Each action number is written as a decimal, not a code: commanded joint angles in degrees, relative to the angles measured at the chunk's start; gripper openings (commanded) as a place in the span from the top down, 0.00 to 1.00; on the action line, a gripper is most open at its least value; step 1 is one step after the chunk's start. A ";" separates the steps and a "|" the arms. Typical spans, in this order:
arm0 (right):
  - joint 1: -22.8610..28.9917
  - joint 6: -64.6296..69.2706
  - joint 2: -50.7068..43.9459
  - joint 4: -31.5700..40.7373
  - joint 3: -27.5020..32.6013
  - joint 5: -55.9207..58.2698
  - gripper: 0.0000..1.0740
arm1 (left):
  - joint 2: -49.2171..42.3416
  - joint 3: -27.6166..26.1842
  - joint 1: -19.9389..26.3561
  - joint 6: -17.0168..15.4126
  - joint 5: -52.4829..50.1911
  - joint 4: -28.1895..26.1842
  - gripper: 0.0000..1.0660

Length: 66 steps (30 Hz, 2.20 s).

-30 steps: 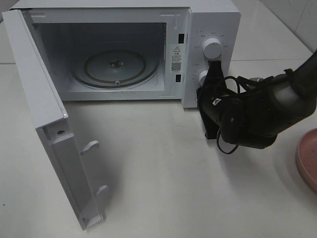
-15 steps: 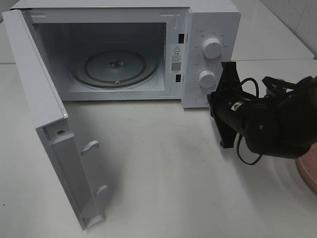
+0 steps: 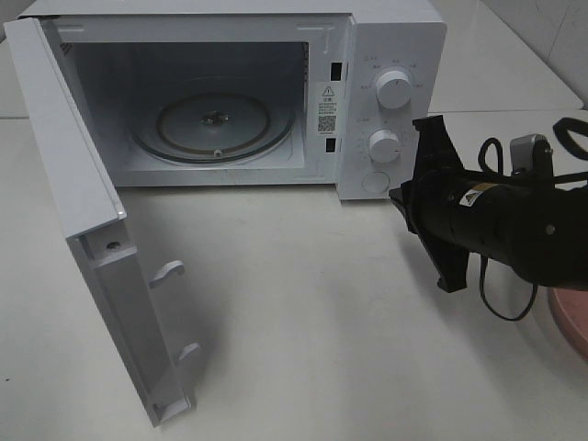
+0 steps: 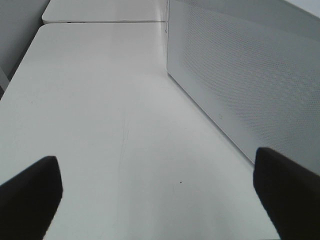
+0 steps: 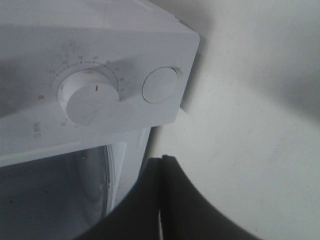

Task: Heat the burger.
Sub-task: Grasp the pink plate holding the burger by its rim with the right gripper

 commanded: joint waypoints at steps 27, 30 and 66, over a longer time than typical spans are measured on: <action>-8.08 -38.56 -12.66 -35.35 -12.66 53.17 0.96 | -1.15 0.17 0.06 0.00 -0.74 0.11 0.08; -8.08 -41.48 -14.38 -36.33 -12.66 58.84 0.95 | -1.15 0.17 0.06 0.00 -0.74 0.11 0.08; -15.99 -53.97 -19.02 -45.38 -12.66 84.11 0.11 | -1.15 0.17 0.06 0.00 -0.74 0.11 0.08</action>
